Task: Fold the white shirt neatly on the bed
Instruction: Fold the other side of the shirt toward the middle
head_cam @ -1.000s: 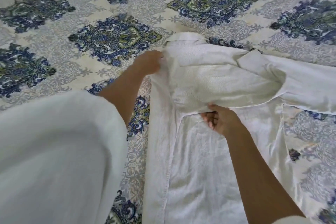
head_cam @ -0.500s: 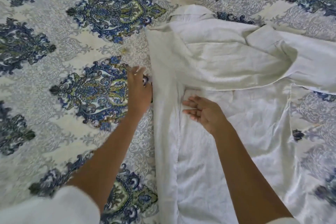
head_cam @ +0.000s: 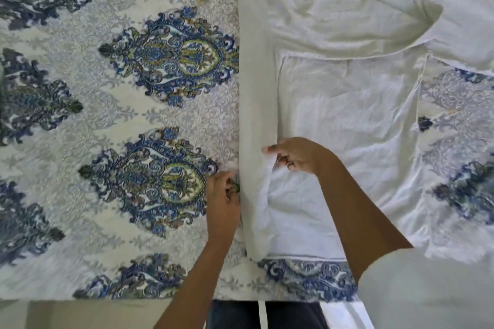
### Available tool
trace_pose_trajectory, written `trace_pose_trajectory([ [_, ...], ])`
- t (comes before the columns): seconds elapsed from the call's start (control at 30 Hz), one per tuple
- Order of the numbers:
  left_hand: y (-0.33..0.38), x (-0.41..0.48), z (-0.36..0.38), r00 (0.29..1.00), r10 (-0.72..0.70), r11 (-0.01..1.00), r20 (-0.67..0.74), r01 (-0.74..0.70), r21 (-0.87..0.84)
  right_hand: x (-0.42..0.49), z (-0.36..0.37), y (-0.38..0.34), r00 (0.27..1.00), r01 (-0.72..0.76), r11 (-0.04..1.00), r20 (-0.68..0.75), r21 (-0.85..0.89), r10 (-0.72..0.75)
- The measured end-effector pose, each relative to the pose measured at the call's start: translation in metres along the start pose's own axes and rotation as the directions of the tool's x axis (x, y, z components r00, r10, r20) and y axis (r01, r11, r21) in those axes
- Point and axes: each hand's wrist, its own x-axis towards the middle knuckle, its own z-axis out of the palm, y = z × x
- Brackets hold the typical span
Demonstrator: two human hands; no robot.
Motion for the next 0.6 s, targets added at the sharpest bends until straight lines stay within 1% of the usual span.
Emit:
trace_pose_trajectory([
  [0.1, -0.014, -0.042, 0.010, 0.996, -0.076, 0.996, -0.040, 0.074, -0.049, -0.015, 0.022, 0.028, 0.998, -0.040, 0.997, -0.042, -0.064, 0.037],
  [0.17, -0.023, -0.066, 0.012, 0.995, -0.077, 0.996, -0.061, 0.075, -0.038, -0.023, 0.036, 0.044, 0.995, -0.077, 0.992, -0.067, -0.104, 0.071],
  [0.23, -0.037, -0.084, 0.011, 0.999, -0.033, 0.999, -0.036, 0.033, -0.019, -0.030, 0.047, 0.061, 0.992, -0.099, 0.988, -0.083, -0.117, 0.090],
  [0.33, -0.065, -0.106, 0.012, 0.997, 0.033, 0.995, 0.074, -0.040, 0.091, -0.040, 0.062, 0.092, 0.987, -0.097, 0.993, -0.136, -0.071, 0.086],
  [0.43, -0.080, -0.125, 0.016, 0.976, 0.105, 0.974, 0.191, -0.139, 0.177, -0.051, 0.070, 0.118, 0.960, -0.065, 0.998, -0.272, 0.007, 0.064],
  [0.5, -0.082, -0.129, 0.022, 0.968, 0.150, 0.948, 0.201, -0.198, 0.250, -0.055, 0.076, 0.133, 0.933, -0.033, 0.999, -0.359, -0.010, 0.028],
  [0.53, -0.081, -0.129, 0.026, 0.966, 0.176, 0.931, 0.188, -0.225, 0.286, -0.056, 0.080, 0.139, 0.927, -0.016, 1.000, -0.374, -0.007, 0.012],
  [0.6, -0.075, -0.126, 0.033, 0.971, 0.187, 0.918, 0.151, -0.228, 0.325, -0.057, 0.088, 0.150, 0.918, 0.022, 1.000, -0.396, 0.021, -0.012],
])
